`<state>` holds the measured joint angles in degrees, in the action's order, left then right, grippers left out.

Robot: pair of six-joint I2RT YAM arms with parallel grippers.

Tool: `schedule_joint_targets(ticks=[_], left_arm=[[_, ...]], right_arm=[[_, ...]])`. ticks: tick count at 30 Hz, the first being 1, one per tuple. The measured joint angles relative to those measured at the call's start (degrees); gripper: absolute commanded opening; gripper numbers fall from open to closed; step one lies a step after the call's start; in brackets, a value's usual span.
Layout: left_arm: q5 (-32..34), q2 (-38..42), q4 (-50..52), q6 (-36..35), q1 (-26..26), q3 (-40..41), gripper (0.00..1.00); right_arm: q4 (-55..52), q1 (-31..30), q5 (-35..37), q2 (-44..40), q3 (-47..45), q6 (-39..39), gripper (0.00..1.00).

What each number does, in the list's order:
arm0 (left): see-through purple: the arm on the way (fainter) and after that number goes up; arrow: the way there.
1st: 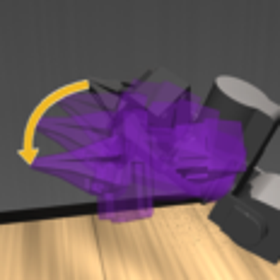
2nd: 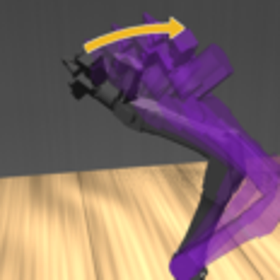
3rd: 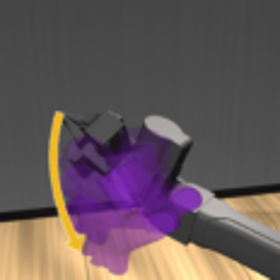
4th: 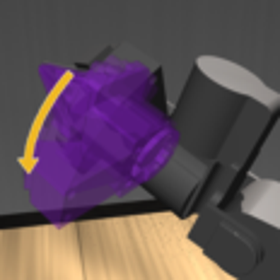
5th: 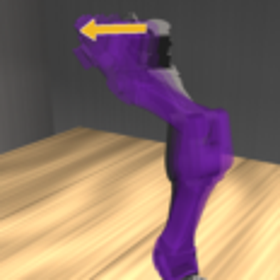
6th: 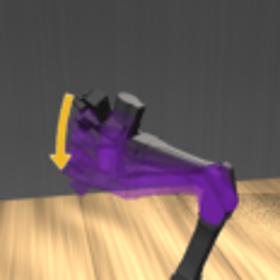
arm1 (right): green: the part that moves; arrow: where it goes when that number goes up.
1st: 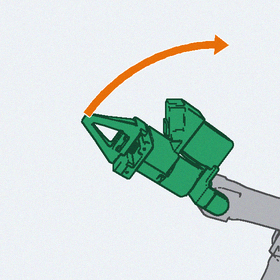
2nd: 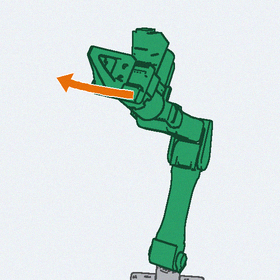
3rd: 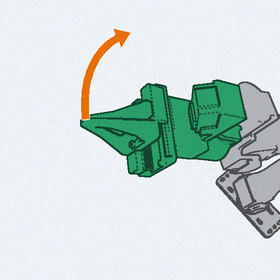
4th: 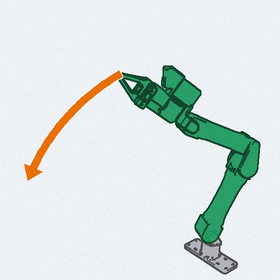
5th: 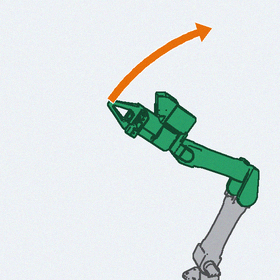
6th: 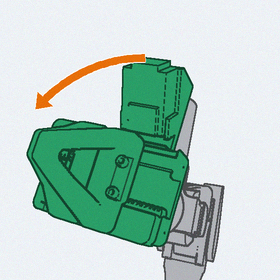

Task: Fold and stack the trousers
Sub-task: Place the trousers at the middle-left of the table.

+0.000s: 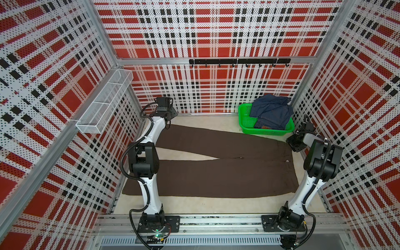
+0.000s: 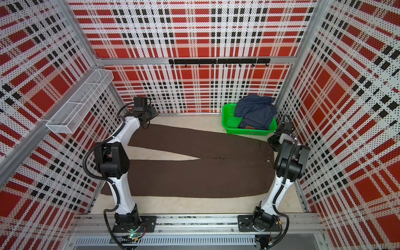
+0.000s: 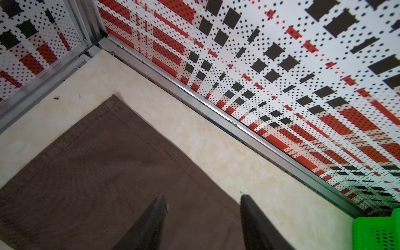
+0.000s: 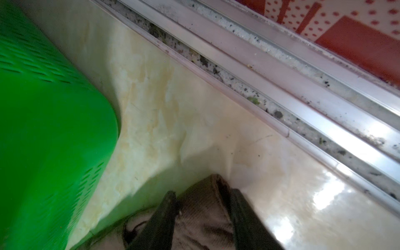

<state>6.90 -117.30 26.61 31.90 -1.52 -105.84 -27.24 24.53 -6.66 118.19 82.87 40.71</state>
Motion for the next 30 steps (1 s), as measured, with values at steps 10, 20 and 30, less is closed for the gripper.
schedule_joint_targets(ticks=[10, 20, 30], left_arm=[[-0.04, 0.00, 0.00, 0.00, 1.29, 0.00, 0.59], [-0.17, 0.00, 1.33, 0.00, 2.43, -0.33, 0.59], [-0.70, -6.56, 11.96, -0.92, 3.76, -15.52, 0.60]], right_arm=[[-0.26, -0.63, -1.92, 0.96, 0.55, 0.87, 0.14], [-0.76, -0.87, -2.60, -0.96, 0.44, 1.75, 0.00], [-0.66, -1.33, -4.11, -16.90, -7.21, 1.33, 0.00]])
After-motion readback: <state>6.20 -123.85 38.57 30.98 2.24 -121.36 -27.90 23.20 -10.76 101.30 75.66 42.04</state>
